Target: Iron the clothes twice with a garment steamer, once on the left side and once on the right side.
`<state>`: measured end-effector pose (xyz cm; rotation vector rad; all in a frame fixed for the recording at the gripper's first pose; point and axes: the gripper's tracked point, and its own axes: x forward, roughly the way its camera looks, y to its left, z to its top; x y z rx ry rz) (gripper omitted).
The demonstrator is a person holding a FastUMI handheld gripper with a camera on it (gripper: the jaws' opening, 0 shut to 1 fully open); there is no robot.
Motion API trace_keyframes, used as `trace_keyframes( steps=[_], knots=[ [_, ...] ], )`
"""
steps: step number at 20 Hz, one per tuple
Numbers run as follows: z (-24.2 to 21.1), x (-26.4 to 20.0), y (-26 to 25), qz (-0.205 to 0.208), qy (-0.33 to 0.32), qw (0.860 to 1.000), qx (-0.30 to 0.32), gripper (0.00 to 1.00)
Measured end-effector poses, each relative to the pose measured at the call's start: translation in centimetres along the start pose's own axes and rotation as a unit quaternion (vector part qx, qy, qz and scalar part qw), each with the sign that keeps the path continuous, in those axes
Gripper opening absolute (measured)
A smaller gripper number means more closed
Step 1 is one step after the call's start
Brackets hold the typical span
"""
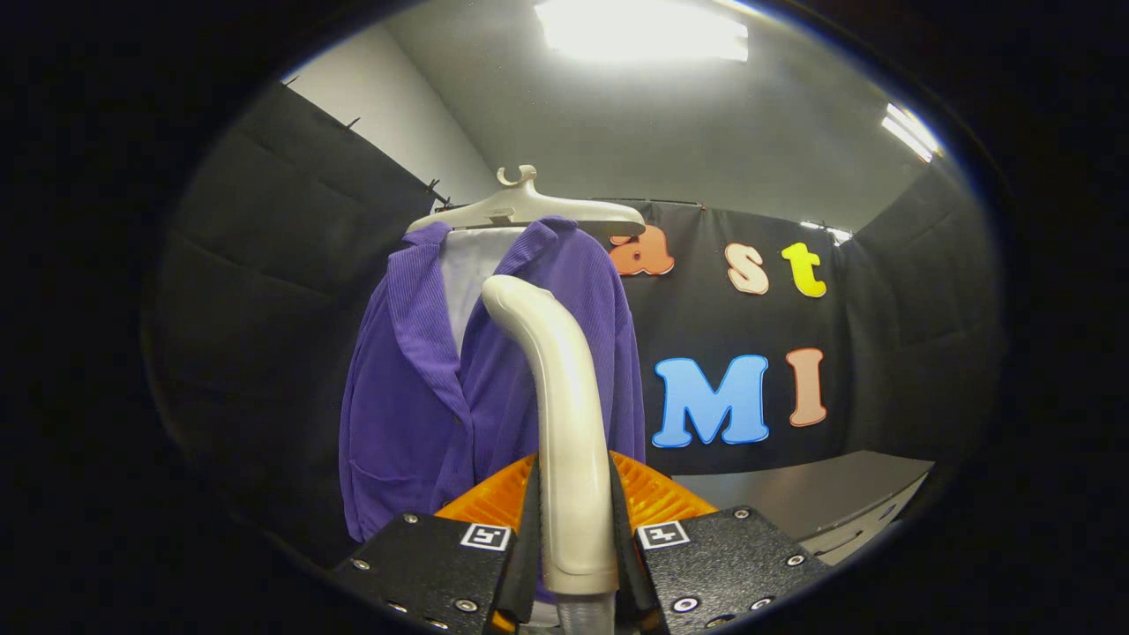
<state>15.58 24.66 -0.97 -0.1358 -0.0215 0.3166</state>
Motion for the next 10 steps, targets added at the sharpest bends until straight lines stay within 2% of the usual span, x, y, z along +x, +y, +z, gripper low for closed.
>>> trace_keyframes(
  steps=[10],
  knots=[
    [-9.4, -4.6, 0.3, -0.009, 0.081, 0.997, 0.007, 0.38]
  ],
)
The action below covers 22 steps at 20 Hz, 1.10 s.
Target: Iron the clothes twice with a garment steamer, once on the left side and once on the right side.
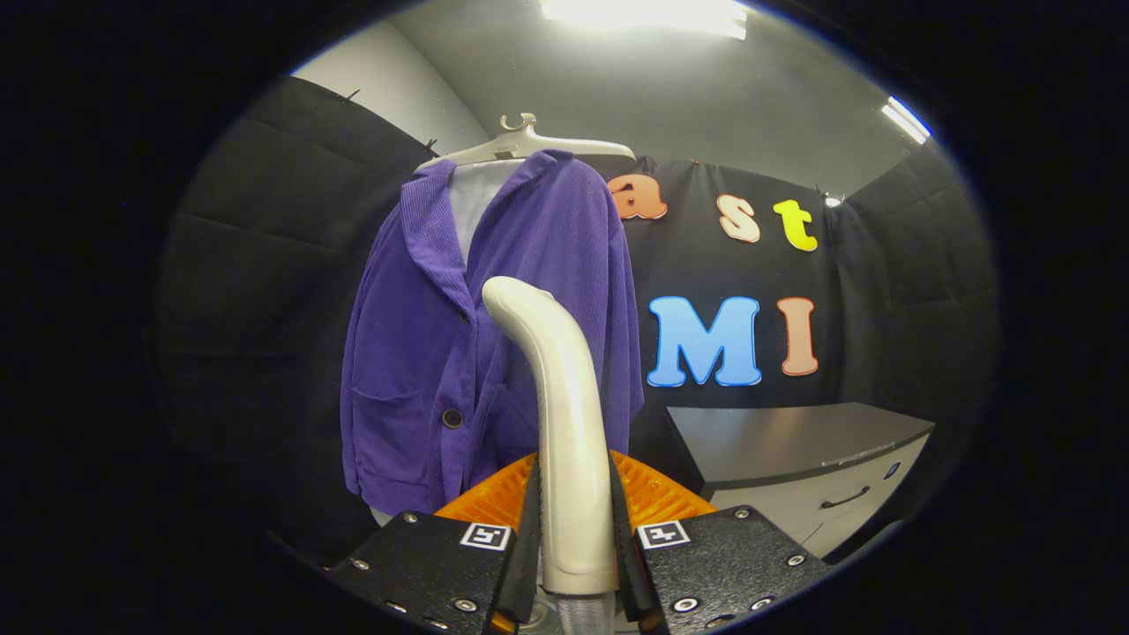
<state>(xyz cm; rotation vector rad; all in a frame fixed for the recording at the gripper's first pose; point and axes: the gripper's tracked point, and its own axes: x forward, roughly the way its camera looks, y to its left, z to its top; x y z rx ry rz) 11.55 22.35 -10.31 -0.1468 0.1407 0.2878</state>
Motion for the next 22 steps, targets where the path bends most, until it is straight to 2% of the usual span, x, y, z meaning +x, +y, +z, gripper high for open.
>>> trace_keyframes(
  steps=[7, 11, 15, 22],
  knots=[
    [-8.5, -3.3, 1.2, 0.011, 0.064, 0.998, 0.013, 0.38],
    [-13.6, -3.6, 2.1, 0.019, 0.116, 0.993, 0.001, 0.38],
    [-11.7, -4.4, 2.7, 0.03, 0.098, 0.995, 0.005, 0.38],
    [-0.2, -4.3, 3.8, 0.049, -0.007, 0.999, 0.022, 0.38]
  ],
)
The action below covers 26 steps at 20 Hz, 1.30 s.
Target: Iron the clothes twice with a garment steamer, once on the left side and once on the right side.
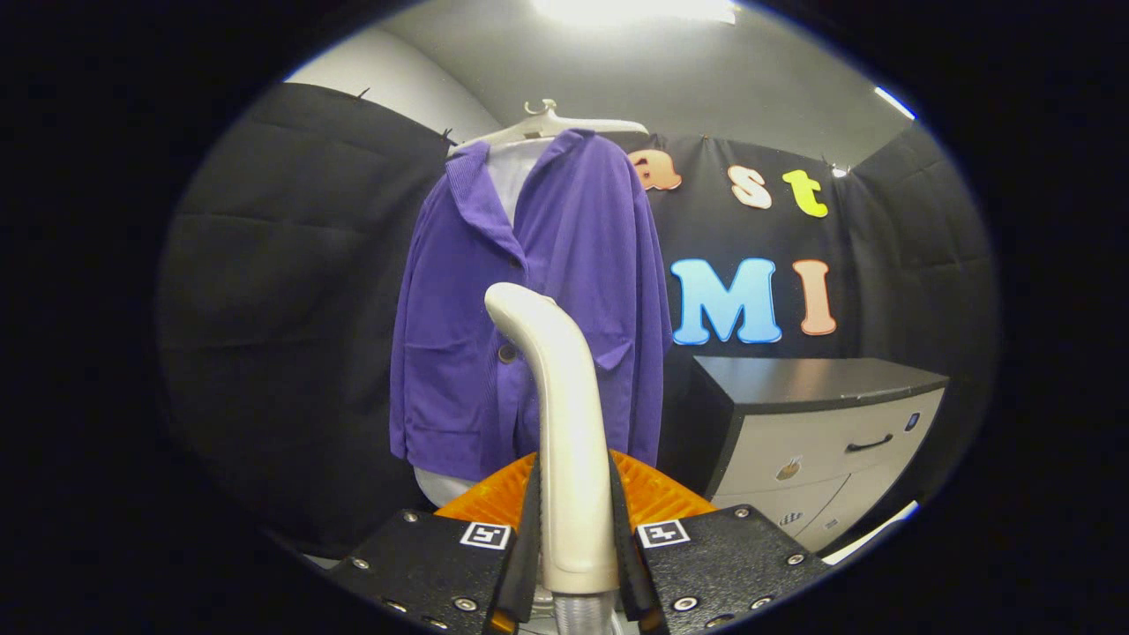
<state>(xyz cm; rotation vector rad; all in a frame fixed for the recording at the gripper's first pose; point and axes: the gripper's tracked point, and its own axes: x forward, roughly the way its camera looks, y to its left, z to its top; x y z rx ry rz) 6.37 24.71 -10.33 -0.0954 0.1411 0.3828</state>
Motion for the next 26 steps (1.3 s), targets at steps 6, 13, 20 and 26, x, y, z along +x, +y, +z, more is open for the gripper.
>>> trace_keyframes(
  steps=[6, 13, 20, 26],
  knots=[
    [11.1, 2.3, 1.8, 0.015, -0.091, 0.996, -0.007, 0.37],
    [19.8, 5.5, 6.8, 0.045, -0.154, 0.987, -0.024, 0.37],
    [20.8, 10.2, 10.5, 0.053, -0.123, 0.99, -0.031, 0.38],
    [17.7, 12.4, 11.1, 0.062, -0.079, 0.994, -0.041, 0.38]
  ],
)
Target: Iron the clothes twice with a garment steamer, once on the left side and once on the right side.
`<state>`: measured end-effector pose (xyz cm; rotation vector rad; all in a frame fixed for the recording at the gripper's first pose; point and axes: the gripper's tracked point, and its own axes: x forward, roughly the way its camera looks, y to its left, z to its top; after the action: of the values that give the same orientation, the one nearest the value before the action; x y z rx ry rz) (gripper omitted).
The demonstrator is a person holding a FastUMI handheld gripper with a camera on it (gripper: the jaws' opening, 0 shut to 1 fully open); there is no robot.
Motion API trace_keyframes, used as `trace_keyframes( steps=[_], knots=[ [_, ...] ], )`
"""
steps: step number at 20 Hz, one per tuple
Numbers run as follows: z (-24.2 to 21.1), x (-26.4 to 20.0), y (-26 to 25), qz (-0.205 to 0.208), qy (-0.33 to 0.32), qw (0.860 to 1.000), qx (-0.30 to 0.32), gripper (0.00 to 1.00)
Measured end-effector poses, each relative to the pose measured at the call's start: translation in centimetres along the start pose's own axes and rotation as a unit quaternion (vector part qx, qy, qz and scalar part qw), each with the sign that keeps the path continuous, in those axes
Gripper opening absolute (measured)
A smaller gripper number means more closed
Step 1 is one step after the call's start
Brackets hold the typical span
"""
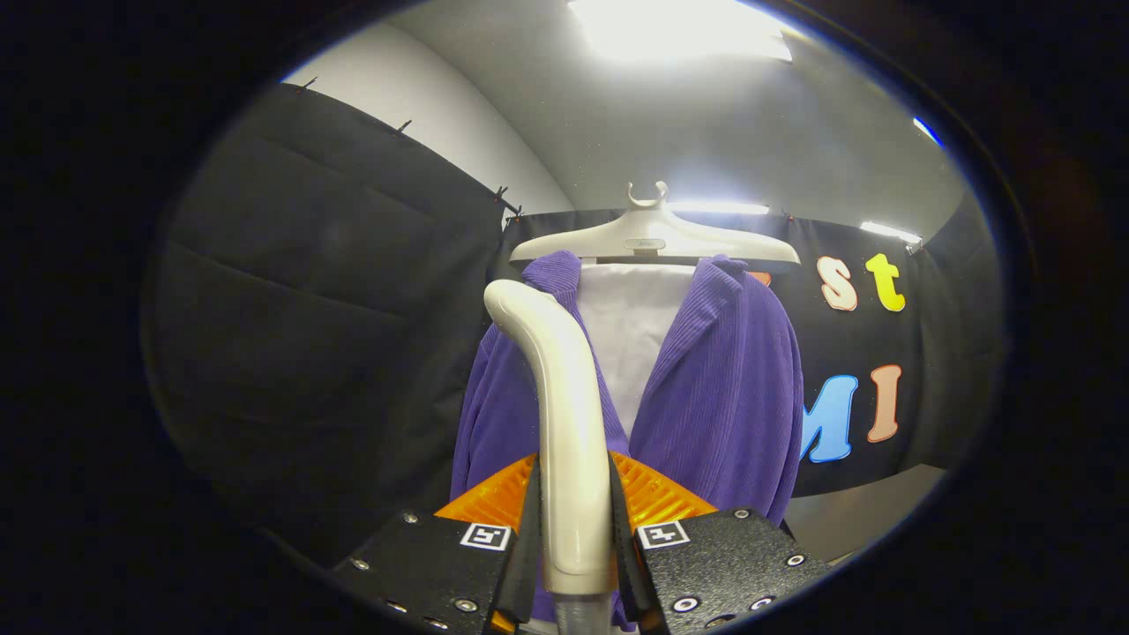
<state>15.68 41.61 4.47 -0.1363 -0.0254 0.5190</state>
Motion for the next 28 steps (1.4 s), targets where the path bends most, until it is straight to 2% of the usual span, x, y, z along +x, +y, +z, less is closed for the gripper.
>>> trace_keyframes(
  steps=[12, 16, 28],
  knots=[
    [-7.9, -4.1, 1.3, 0.013, 0.046, 0.999, -0.014, 0.38],
    [-11.4, -4.8, 1.6, 0.02, 0.081, 0.996, -0.007, 0.38],
    [-18.6, -8.7, 1.3, 0.025, 0.131, 0.991, 0.004, 0.38]
  ],
)
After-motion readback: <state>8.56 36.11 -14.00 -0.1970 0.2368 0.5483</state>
